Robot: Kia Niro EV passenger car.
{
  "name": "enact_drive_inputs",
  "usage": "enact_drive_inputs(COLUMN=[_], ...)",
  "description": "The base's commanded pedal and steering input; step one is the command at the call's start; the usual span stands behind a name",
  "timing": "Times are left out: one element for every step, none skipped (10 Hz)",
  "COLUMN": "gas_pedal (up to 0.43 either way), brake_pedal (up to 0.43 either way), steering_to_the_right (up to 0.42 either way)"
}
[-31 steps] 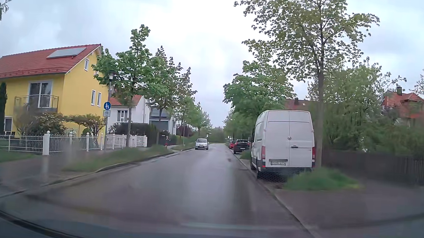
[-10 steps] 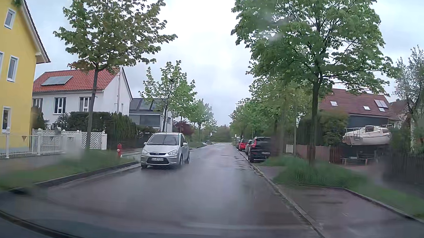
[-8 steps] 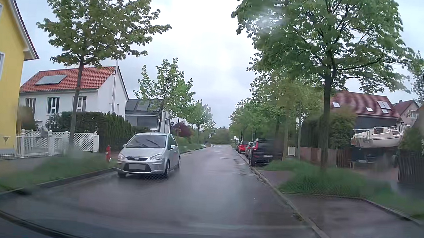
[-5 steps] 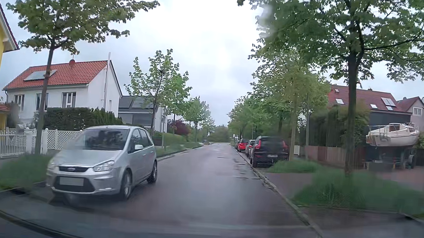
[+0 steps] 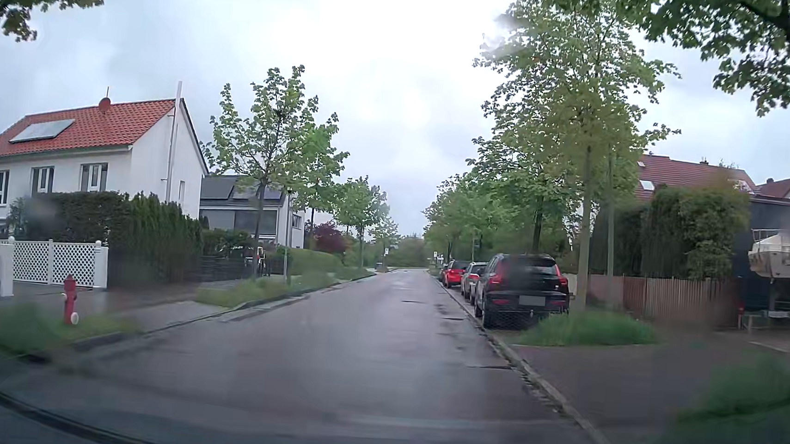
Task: Follow the waypoints while adhering to traffic rules and regulations
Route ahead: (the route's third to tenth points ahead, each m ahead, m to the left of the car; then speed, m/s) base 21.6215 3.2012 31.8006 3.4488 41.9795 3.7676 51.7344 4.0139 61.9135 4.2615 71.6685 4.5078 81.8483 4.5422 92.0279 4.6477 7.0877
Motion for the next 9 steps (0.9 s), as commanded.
enact_drive_inputs(gas_pedal=[0.118,0.138,0.138,0.138,0.138,0.138,0.138,0.13,0.13], brake_pedal=[0.0,0.0,0.0,0.0,0.0,0.0,0.0,0.0,0.0], steering_to_the_right=[-0.002,-0.002,-0.002,-0.003,-0.003,-0.003,-0.003,-0.003,-0.003])
